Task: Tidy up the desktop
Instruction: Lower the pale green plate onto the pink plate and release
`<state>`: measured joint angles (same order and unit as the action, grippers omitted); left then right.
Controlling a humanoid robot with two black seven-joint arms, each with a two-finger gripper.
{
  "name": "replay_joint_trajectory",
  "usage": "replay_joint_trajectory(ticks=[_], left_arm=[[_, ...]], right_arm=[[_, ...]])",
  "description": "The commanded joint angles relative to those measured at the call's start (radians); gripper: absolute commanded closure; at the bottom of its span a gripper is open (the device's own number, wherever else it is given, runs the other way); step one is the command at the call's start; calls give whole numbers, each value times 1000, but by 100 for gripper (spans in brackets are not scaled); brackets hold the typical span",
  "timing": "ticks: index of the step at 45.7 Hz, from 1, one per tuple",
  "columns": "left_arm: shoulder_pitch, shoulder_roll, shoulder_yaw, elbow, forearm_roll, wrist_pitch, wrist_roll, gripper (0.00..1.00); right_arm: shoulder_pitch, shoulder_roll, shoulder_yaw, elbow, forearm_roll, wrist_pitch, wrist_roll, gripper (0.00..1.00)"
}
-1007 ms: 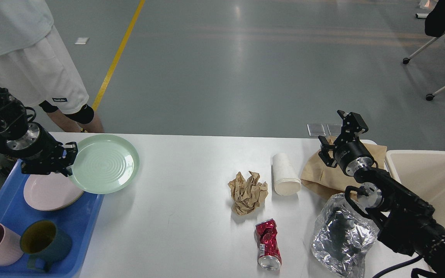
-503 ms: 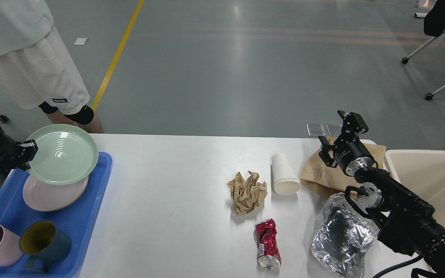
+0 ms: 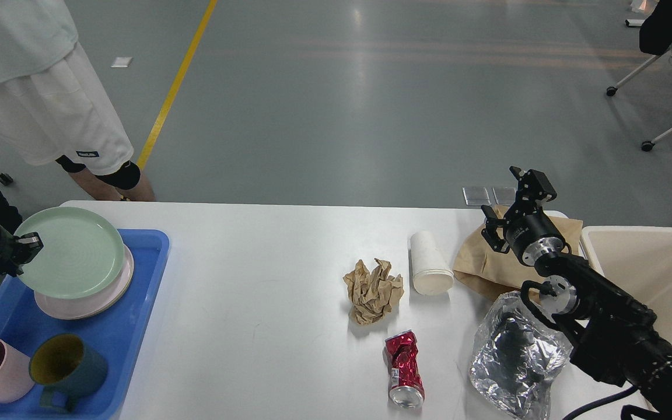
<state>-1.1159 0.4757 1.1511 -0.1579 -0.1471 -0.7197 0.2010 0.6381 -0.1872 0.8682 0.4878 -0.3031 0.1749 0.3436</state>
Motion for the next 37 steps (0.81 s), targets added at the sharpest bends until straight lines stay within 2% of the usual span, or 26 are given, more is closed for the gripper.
replay_joint_trajectory(ticks=[1,11,21,25,29,37], left_arm=[[2,-3,-10,-2,0,-3,0,100],[14,-5,-14,-2,0,-1,-2,100],[33,-6,-53,-2,0,2,-6,87],[36,-15,-67,0,0,22,-8,75],[39,-19,-79,-2,0,63,-9,60],[68,-28,-161,-2,-2,219,-18,14]], right_arm=[[0,0,0,0,-1,0,0,0],[0,0,0,0,1,0,0,0],[0,0,0,0,1,0,0,0],[0,0,0,0,1,0,0,0],[0,0,0,0,-1,0,0,0],[0,0,0,0,-1,0,0,0]])
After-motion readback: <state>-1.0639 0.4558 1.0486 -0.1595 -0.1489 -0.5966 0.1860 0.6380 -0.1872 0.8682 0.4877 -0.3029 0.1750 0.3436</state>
